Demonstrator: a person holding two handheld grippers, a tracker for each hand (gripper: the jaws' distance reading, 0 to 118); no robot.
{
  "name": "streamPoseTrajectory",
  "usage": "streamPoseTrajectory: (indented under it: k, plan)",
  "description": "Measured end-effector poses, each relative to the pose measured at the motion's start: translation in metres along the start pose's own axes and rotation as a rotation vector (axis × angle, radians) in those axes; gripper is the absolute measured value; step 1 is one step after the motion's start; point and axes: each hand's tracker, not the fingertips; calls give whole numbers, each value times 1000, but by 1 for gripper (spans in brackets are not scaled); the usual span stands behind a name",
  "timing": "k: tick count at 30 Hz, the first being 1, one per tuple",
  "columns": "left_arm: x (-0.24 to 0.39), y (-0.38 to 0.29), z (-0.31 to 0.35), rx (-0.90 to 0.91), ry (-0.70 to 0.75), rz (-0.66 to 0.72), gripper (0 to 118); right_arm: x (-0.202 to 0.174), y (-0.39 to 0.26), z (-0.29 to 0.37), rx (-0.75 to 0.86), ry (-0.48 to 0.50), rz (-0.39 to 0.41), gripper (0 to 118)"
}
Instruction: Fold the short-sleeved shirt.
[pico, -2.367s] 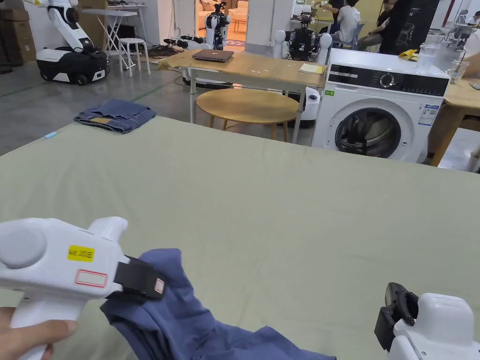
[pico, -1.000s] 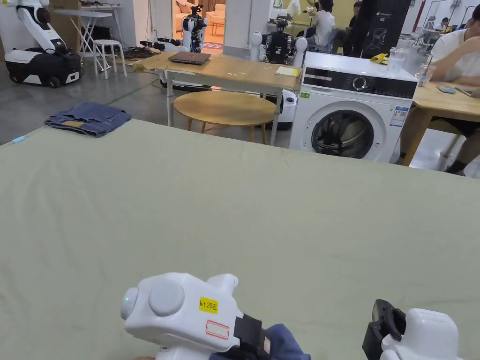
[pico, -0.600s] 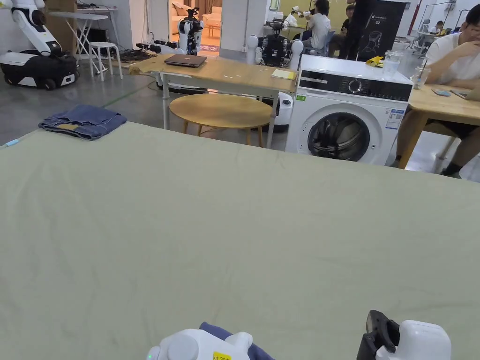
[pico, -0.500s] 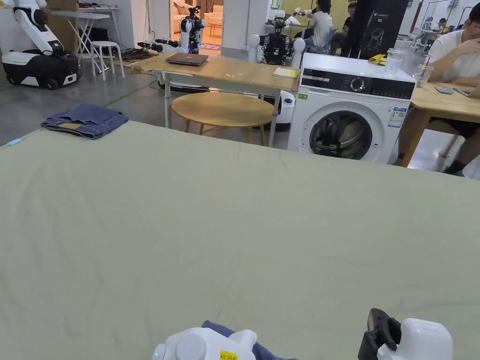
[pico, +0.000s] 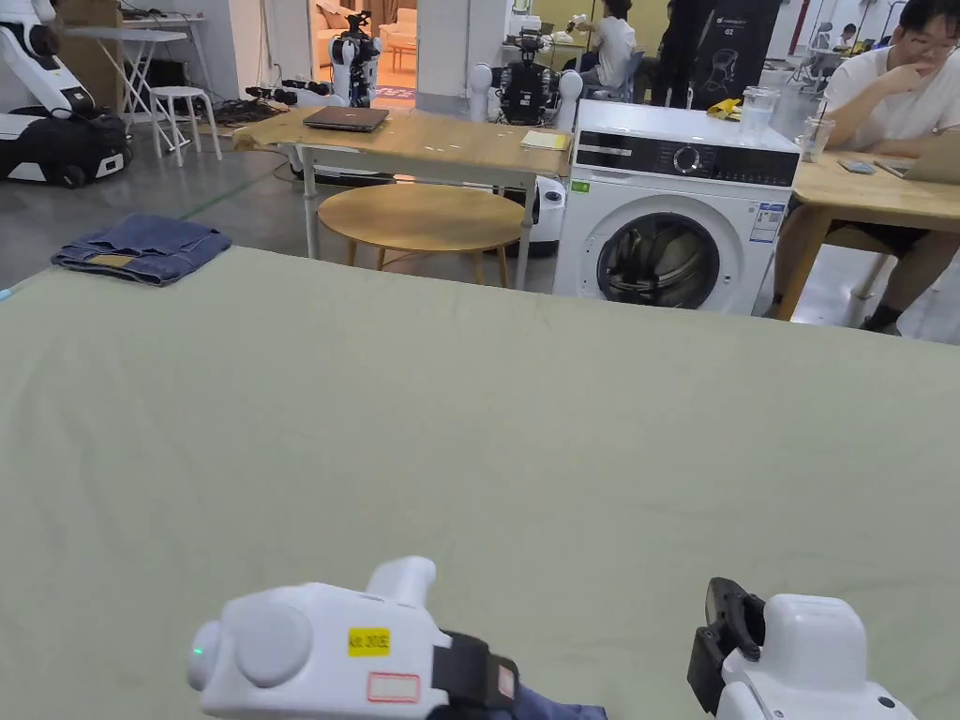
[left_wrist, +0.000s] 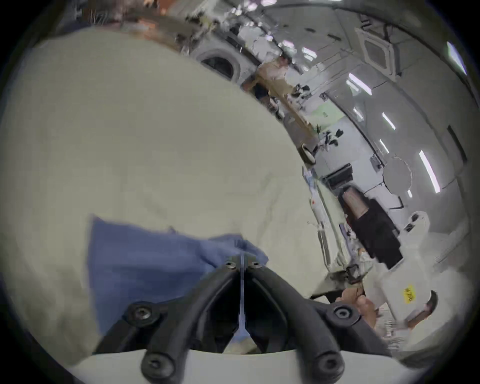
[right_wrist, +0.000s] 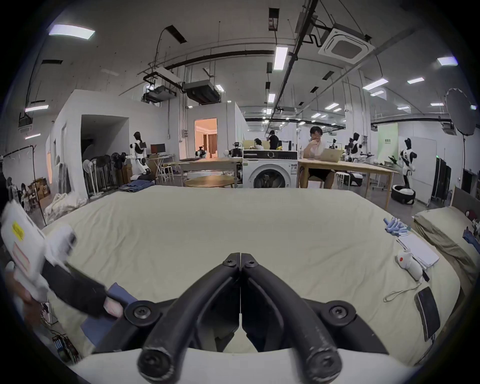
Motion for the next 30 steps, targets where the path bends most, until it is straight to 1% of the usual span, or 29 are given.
streamPoseTrajectory:
  k: [3, 4, 6, 8, 10, 12, 15, 17, 20, 21, 23, 25, 26, 27, 29, 30]
  plan:
    - [-2, 4, 36, 175, 142, -148, 0, -3, 1, 1, 20, -1, 9, 0]
    - [-3, 3, 45, 224, 201, -182, 0, -4, 2, 2, 27, -4, 9, 0]
    - [-5, -2, 62, 331, 274, -253, 0, -7, 2, 2, 43, -9, 11, 0]
    - [-4, -11, 75, 447, 387, -364, 0, -10, 3, 2, 63, -16, 10, 0]
    - [-4, -20, 83, 553, 491, -437, 0, -12, 4, 2, 82, -20, 2, 0]
    - [-9, -28, 89, 638, 570, -469, 0, -14, 8, 3, 88, -18, -3, 0]
    - [-11, -37, 100, 736, 597, -448, 0, -17, 9, 8, 74, 7, 7, 0]
    - [-15, -42, 106, 734, 584, -428, 0, -22, 3, 16, 23, 52, 30, 0]
    - [-23, -45, 111, 722, 578, -404, 0, -37, -15, 28, -69, 132, 95, 0]
    - [-26, -47, 111, 716, 580, -392, 0, -42, -24, 31, -104, 164, 106, 0]
    - [-34, -50, 113, 693, 540, -335, 0, -54, -40, 30, -207, 240, 138, 0]
    - [-41, -53, 113, 672, 518, -291, 0, -64, -58, 24, -279, 277, 173, 0]
    - [-43, -55, 113, 665, 514, -277, 0, -69, -66, 19, -317, 281, 195, 0]
    - [-46, -56, 112, 657, 508, -274, 0, -71, -73, 14, -335, 251, 209, 0]
    - [-49, -60, 111, 639, 498, -273, 0, -69, -85, 1, -355, 195, 173, 0]
    - [-49, -63, 110, 635, 498, -274, 0, -66, -89, -5, -359, 151, 144, 0]
